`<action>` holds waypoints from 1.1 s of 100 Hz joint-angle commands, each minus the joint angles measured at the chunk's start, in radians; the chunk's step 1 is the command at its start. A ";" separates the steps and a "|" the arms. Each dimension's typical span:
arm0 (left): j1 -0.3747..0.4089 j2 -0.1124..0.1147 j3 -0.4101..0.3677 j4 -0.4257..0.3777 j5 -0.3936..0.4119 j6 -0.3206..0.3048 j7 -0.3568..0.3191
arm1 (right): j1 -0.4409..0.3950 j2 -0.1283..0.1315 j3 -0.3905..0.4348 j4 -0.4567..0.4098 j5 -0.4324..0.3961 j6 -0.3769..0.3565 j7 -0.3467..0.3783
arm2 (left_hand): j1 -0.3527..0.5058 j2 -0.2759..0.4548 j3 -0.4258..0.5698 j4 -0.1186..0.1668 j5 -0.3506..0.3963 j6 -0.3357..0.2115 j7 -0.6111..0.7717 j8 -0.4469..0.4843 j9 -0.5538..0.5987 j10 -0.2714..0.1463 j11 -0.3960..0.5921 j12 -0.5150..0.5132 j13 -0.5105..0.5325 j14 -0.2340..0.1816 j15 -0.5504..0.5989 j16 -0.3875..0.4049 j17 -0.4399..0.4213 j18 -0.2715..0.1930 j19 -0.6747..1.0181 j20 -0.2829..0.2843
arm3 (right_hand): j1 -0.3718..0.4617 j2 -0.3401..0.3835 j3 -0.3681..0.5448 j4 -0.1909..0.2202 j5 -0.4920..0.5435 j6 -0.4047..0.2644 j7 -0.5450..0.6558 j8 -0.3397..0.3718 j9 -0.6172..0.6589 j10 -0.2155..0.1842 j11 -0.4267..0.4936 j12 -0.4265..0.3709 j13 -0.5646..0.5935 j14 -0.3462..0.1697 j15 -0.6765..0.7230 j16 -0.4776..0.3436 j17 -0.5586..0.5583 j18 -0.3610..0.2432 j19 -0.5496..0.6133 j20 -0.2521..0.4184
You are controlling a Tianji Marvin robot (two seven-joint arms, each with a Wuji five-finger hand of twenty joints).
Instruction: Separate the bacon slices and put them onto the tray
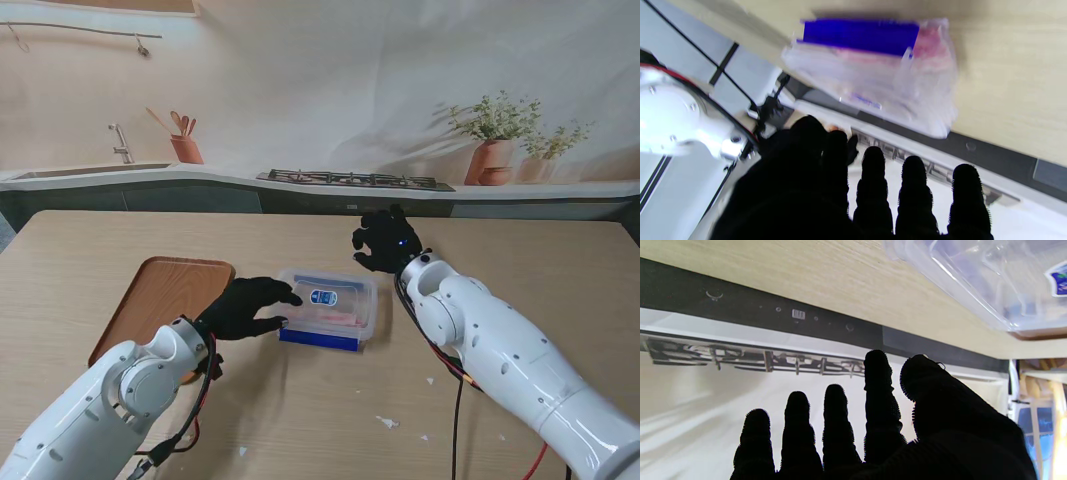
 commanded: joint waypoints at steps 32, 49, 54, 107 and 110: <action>0.047 -0.030 -0.082 -0.042 -0.005 0.183 0.075 | -0.299 0.026 0.211 -0.226 -0.016 -0.010 0.029 | -0.118 -0.003 -0.121 0.022 0.270 0.285 0.122 0.100 0.333 0.195 0.176 0.223 0.226 0.214 0.221 0.263 -0.003 0.070 0.151 0.108 | 0.005 0.253 -0.315 0.152 0.251 0.154 -0.147 0.103 0.090 0.057 -0.043 -0.008 0.013 0.044 -0.022 -0.007 -0.028 0.017 0.012 0.003; 0.032 -0.029 -0.064 -0.027 -0.028 0.282 0.033 | -0.357 0.025 0.240 -0.262 -0.010 0.044 0.037 | -0.092 0.014 -0.146 0.024 0.330 0.300 0.033 0.071 0.353 0.213 0.136 0.225 0.229 0.234 0.206 0.265 -0.012 0.076 0.137 0.106 | 0.001 0.276 -0.355 0.152 0.294 0.186 -0.160 0.101 0.120 0.065 -0.060 -0.015 0.025 0.055 -0.033 -0.013 -0.028 0.019 0.014 0.007; 0.025 -0.029 -0.054 -0.020 -0.037 0.294 0.025 | -0.361 0.024 0.240 -0.262 -0.007 0.061 0.045 | -0.081 0.015 -0.147 0.025 0.328 0.298 0.007 0.059 0.340 0.207 0.124 0.218 0.221 0.226 0.192 0.259 -0.014 0.074 0.128 0.103 | 0.003 0.283 -0.367 0.153 0.299 0.196 -0.168 0.100 0.120 0.066 -0.063 -0.016 0.024 0.059 -0.037 -0.015 -0.031 0.018 0.014 0.008; -0.023 -0.027 0.012 0.033 -0.091 0.341 -0.035 | -0.358 0.018 0.203 -0.259 0.063 0.116 0.098 | -0.050 0.050 -0.162 0.022 0.280 0.271 -0.079 0.010 0.265 0.179 0.089 0.173 0.187 0.207 0.157 0.244 -0.029 0.067 0.080 0.092 | 0.105 0.360 -0.580 0.175 0.336 0.234 -0.200 0.123 0.143 0.083 -0.082 -0.016 0.022 0.065 -0.047 -0.020 -0.038 0.015 0.015 0.025; -0.024 -0.027 0.014 0.034 -0.092 0.341 -0.037 | -0.357 0.018 0.201 -0.259 0.066 0.116 0.100 | -0.050 0.050 -0.163 0.022 0.280 0.271 -0.080 0.009 0.264 0.178 0.089 0.173 0.188 0.208 0.158 0.245 -0.027 0.067 0.077 0.092 | 0.106 0.359 -0.580 0.175 0.337 0.235 -0.200 0.123 0.143 0.083 -0.083 -0.017 0.023 0.066 -0.046 -0.020 -0.038 0.015 0.015 0.024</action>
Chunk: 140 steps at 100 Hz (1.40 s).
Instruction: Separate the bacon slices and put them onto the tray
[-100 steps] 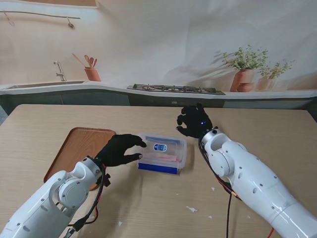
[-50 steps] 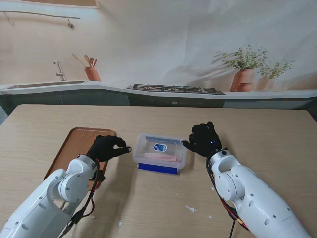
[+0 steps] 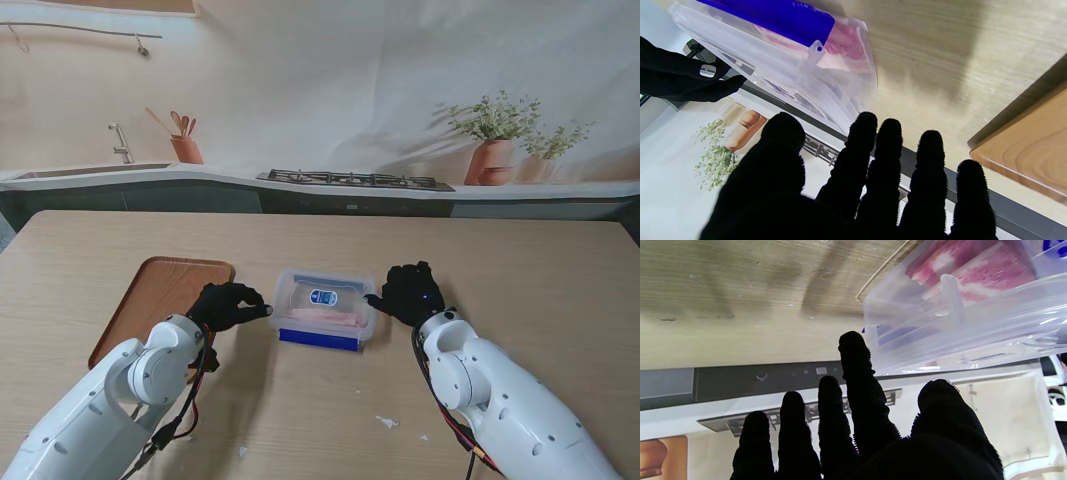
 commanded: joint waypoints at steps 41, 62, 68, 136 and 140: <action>-0.011 -0.002 0.025 0.016 -0.035 -0.002 -0.044 | -0.003 -0.021 -0.017 -0.014 0.075 0.014 0.023 | 0.032 0.056 -0.039 0.024 -0.047 -0.015 -0.027 -0.025 -0.062 -0.036 -0.017 -0.027 -0.036 -0.022 -0.027 -0.013 -0.016 -0.003 -0.077 -0.006 | 0.039 0.052 -0.021 0.065 0.030 0.030 -0.007 0.009 0.026 0.026 -0.024 -0.006 0.011 0.019 -0.015 -0.009 -0.013 0.012 0.012 0.021; -0.009 -0.005 0.021 0.016 -0.047 -0.007 -0.039 | -0.006 -0.025 -0.016 -0.020 0.099 0.016 0.021 | 0.036 0.059 -0.043 0.025 -0.050 -0.017 -0.027 -0.028 -0.067 -0.042 -0.019 -0.033 -0.036 -0.030 -0.035 -0.019 -0.016 -0.004 -0.093 -0.005 | 0.043 0.052 -0.020 0.065 0.034 0.031 -0.005 0.008 0.030 0.026 -0.023 -0.005 0.012 0.019 -0.014 -0.009 -0.013 0.011 0.012 0.021; -0.009 -0.005 0.020 0.018 -0.051 -0.012 -0.038 | -0.008 -0.026 -0.014 -0.024 0.100 0.015 0.020 | 0.037 0.060 -0.043 0.025 -0.052 -0.019 -0.028 -0.029 -0.068 -0.044 -0.020 -0.035 -0.035 -0.033 -0.037 -0.021 -0.015 -0.005 -0.097 -0.005 | 0.044 0.052 -0.020 0.065 0.035 0.029 -0.004 0.008 0.029 0.025 -0.023 -0.005 0.013 0.017 -0.013 -0.009 -0.013 0.011 0.012 0.021; -0.014 -0.011 0.024 0.036 -0.085 -0.055 -0.026 | -0.039 -0.041 0.015 -0.064 0.158 0.035 -0.010 | 0.042 0.068 -0.051 0.025 -0.078 -0.042 -0.027 -0.036 -0.100 -0.076 -0.043 -0.071 -0.047 -0.071 -0.078 -0.055 -0.013 -0.009 -0.148 -0.002 | 0.054 0.051 -0.019 0.066 0.023 0.020 -0.006 0.003 0.020 0.027 -0.018 -0.003 0.010 0.019 -0.009 -0.006 -0.010 0.011 0.013 0.022; -0.014 -0.011 0.024 0.038 -0.086 -0.059 -0.024 | -0.041 -0.041 0.016 -0.066 0.158 0.037 -0.011 | 0.042 0.068 -0.052 0.025 -0.078 -0.041 -0.027 -0.036 -0.102 -0.077 -0.043 -0.073 -0.047 -0.072 -0.078 -0.056 -0.013 -0.009 -0.149 -0.001 | 0.054 0.051 -0.019 0.066 0.021 0.022 -0.007 0.003 0.019 0.028 -0.018 -0.003 0.010 0.020 -0.008 -0.006 -0.010 0.011 0.013 0.022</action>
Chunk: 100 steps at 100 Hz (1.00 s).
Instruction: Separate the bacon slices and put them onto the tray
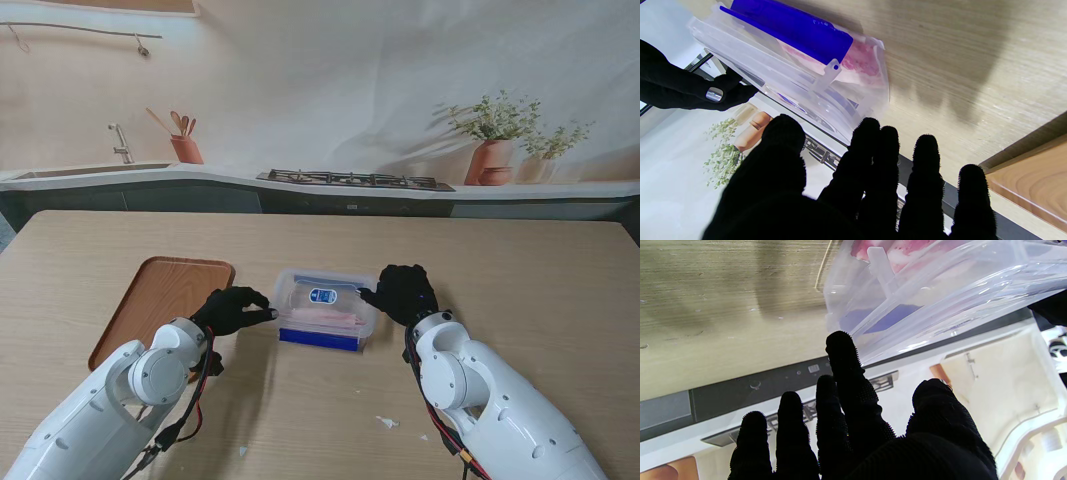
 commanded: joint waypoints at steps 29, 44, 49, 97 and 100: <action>0.000 -0.013 0.003 0.007 -0.010 -0.036 0.006 | -0.015 -0.013 0.002 -0.019 0.006 0.021 0.008 | 0.032 0.050 -0.034 0.025 -0.029 -0.079 -0.009 -0.015 -0.027 -0.053 -0.009 -0.013 -0.023 -0.024 -0.017 -0.023 -0.011 -0.010 -0.034 0.004 | 0.031 0.049 -0.019 0.067 -0.015 -0.059 -0.008 0.003 0.007 0.028 -0.009 -0.002 0.010 0.018 -0.008 -0.006 -0.010 0.011 0.013 0.021; -0.001 -0.014 0.003 0.012 -0.015 -0.049 0.012 | -0.017 -0.014 0.004 -0.020 0.006 0.023 0.004 | 0.033 0.050 -0.034 0.026 -0.033 -0.081 -0.007 -0.015 -0.032 -0.057 -0.011 -0.017 -0.024 -0.028 -0.020 -0.026 -0.010 -0.010 -0.036 0.007 | 0.032 0.049 -0.019 0.067 -0.016 -0.061 -0.008 0.003 0.006 0.027 -0.008 -0.002 0.009 0.020 -0.006 -0.005 -0.008 0.011 0.014 0.021; -0.001 -0.014 0.004 0.012 -0.016 -0.051 0.013 | -0.017 -0.014 0.005 -0.020 0.007 0.023 0.003 | 0.033 0.051 -0.035 0.026 -0.033 -0.082 -0.006 -0.015 -0.033 -0.058 -0.011 -0.018 -0.025 -0.029 -0.022 -0.028 -0.010 -0.011 -0.038 0.007 | 0.033 0.048 -0.019 0.067 -0.017 -0.060 -0.008 0.003 0.005 0.028 -0.008 -0.002 0.010 0.019 -0.005 -0.005 -0.008 0.011 0.014 0.021; 0.001 -0.014 -0.002 0.015 -0.003 -0.080 0.027 | -0.015 -0.014 0.003 -0.016 0.002 0.006 -0.006 | 0.034 0.049 -0.035 0.027 -0.035 -0.085 0.002 -0.014 -0.039 -0.064 -0.012 -0.025 -0.028 -0.037 -0.028 -0.035 -0.010 -0.009 -0.045 0.012 | 0.043 0.031 -0.016 0.069 -0.026 -0.076 -0.008 0.005 0.005 0.027 -0.001 0.000 0.014 0.021 0.001 -0.002 0.001 0.015 0.016 0.021; 0.001 -0.014 -0.002 0.015 -0.002 -0.080 0.027 | -0.014 -0.014 0.003 -0.016 0.001 0.006 -0.006 | 0.034 0.049 -0.035 0.026 -0.034 -0.084 0.002 -0.014 -0.038 -0.063 -0.012 -0.025 -0.029 -0.036 -0.028 -0.036 -0.010 -0.009 -0.045 0.012 | 0.044 0.030 -0.015 0.069 -0.026 -0.076 -0.008 0.006 0.005 0.027 -0.001 0.000 0.014 0.022 0.001 -0.002 0.001 0.015 0.015 0.020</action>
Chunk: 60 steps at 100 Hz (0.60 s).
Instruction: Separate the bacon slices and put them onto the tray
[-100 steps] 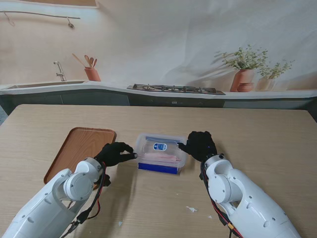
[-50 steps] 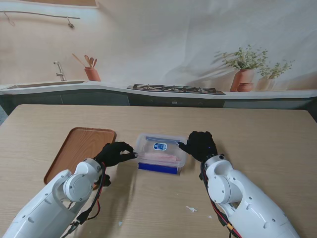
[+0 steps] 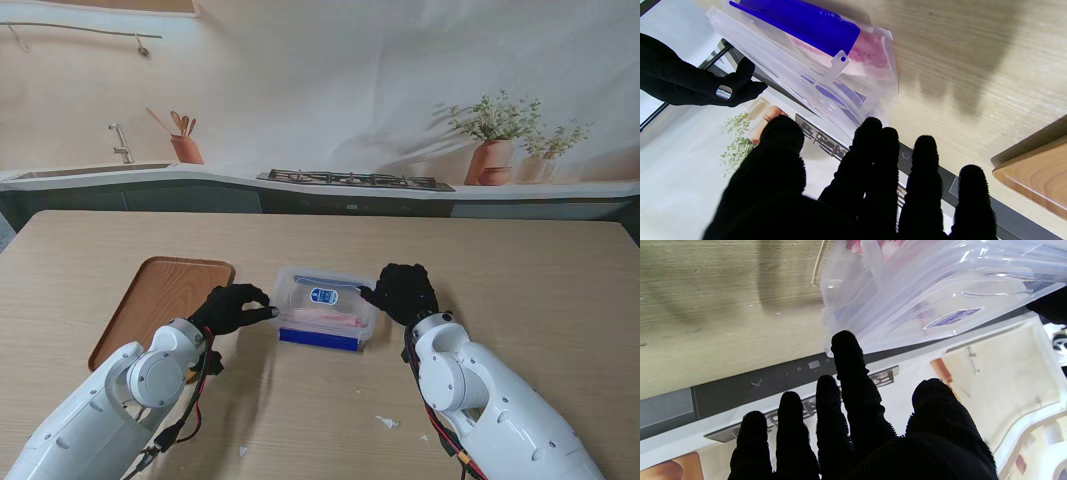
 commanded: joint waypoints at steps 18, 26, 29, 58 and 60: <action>0.002 -0.011 0.004 -0.012 -0.002 0.003 -0.014 | -0.005 -0.010 -0.002 -0.001 0.002 0.009 0.009 | 0.033 0.040 -0.018 0.026 -0.034 -0.107 -0.016 -0.016 -0.027 -0.063 -0.011 -0.012 -0.031 -0.023 -0.017 -0.014 -0.011 -0.010 -0.037 0.013 | 0.046 0.027 -0.014 0.070 -0.013 -0.033 -0.006 0.001 0.004 0.027 -0.001 0.000 0.013 0.020 0.001 -0.002 0.000 0.014 0.015 0.019; 0.003 -0.010 0.005 -0.013 -0.005 0.000 -0.016 | -0.005 -0.010 -0.002 -0.002 0.004 0.010 0.010 | 0.033 0.041 -0.018 0.026 -0.035 -0.109 -0.016 -0.017 -0.029 -0.066 -0.012 -0.013 -0.030 -0.024 -0.017 -0.015 -0.010 -0.010 -0.039 0.013 | 0.045 0.028 -0.014 0.070 -0.011 -0.032 -0.005 0.001 0.004 0.025 0.000 0.001 0.014 0.021 0.001 -0.002 0.000 0.015 0.015 0.019; 0.003 -0.010 0.005 -0.013 -0.007 -0.003 -0.016 | -0.006 -0.010 -0.001 -0.003 0.007 0.010 0.010 | 0.034 0.040 -0.018 0.026 -0.036 -0.107 -0.016 -0.017 -0.029 -0.064 -0.012 -0.013 -0.031 -0.024 -0.018 -0.015 -0.010 -0.010 -0.039 0.014 | 0.047 0.027 -0.013 0.070 -0.011 -0.033 -0.005 0.001 0.004 0.026 0.000 0.001 0.014 0.021 0.002 -0.001 0.000 0.015 0.015 0.019; 0.005 -0.013 0.002 -0.013 -0.013 -0.019 -0.006 | -0.017 -0.018 0.010 -0.024 0.054 0.004 0.004 | 0.033 0.041 -0.018 0.027 -0.039 -0.110 -0.015 -0.017 -0.032 -0.068 -0.013 -0.016 -0.032 -0.027 -0.021 -0.018 -0.010 -0.011 -0.043 0.016 | 0.045 0.027 -0.014 0.070 -0.011 -0.036 -0.005 0.001 0.008 0.025 0.000 0.000 0.017 0.021 0.001 -0.002 0.008 0.016 0.017 0.018; 0.005 -0.013 0.001 -0.014 -0.014 -0.020 -0.005 | -0.018 -0.019 0.010 -0.024 0.056 0.005 0.004 | 0.033 0.041 -0.018 0.027 -0.039 -0.111 -0.015 -0.017 -0.034 -0.068 -0.014 -0.016 -0.032 -0.027 -0.022 -0.019 -0.011 -0.011 -0.044 0.015 | 0.045 0.027 -0.014 0.070 -0.012 -0.036 -0.005 0.001 0.008 0.025 0.000 0.000 0.017 0.022 0.001 -0.002 0.008 0.016 0.017 0.018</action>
